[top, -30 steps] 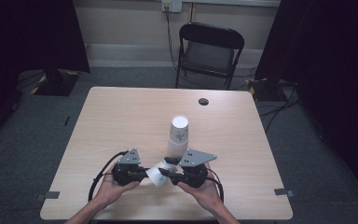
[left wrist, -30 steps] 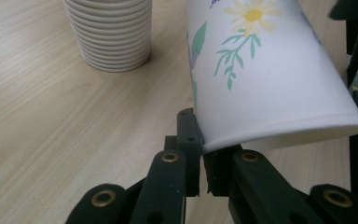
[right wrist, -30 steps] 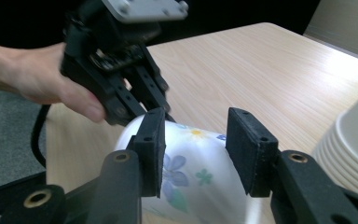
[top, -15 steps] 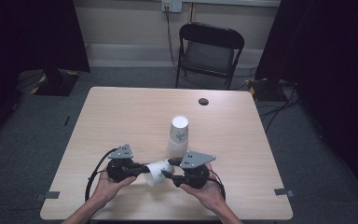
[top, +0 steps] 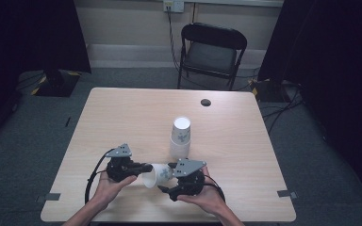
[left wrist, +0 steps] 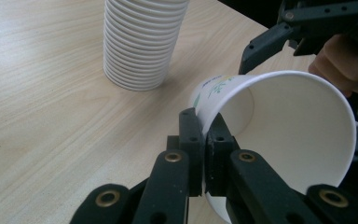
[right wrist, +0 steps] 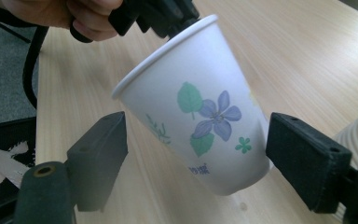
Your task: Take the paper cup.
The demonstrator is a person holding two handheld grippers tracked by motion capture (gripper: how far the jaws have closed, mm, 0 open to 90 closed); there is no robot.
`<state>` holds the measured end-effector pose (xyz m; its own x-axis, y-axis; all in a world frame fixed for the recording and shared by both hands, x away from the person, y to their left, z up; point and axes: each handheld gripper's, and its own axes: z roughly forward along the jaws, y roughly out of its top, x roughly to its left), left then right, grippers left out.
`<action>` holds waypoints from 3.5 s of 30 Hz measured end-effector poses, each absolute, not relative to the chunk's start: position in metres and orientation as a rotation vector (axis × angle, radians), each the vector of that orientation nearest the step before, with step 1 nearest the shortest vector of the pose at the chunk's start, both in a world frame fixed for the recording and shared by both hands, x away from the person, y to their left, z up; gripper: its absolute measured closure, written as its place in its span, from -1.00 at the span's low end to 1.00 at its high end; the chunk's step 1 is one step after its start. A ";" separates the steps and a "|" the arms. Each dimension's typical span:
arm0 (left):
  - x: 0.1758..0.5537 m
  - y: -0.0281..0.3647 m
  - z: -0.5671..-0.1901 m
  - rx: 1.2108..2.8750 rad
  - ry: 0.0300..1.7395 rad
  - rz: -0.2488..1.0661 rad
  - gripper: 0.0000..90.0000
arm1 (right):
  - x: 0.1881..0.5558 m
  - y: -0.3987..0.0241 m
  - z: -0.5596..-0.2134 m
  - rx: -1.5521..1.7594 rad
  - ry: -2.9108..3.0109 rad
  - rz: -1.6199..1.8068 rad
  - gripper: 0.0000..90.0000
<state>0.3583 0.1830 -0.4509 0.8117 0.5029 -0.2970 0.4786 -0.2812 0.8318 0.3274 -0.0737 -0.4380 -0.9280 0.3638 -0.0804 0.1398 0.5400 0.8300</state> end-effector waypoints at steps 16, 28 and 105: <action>0.353 0.174 -0.451 1.916 0.699 -0.044 0.96 | 0.324 -0.059 -0.450 0.325 2.523 1.209 -0.63; 0.350 0.174 -0.451 1.876 0.706 -0.036 0.79 | 0.325 -0.060 -0.453 0.362 2.595 1.239 -0.36; 0.352 0.194 -0.446 1.907 0.750 0.171 -0.15 | 0.338 -0.098 -0.440 0.668 2.394 1.382 -0.37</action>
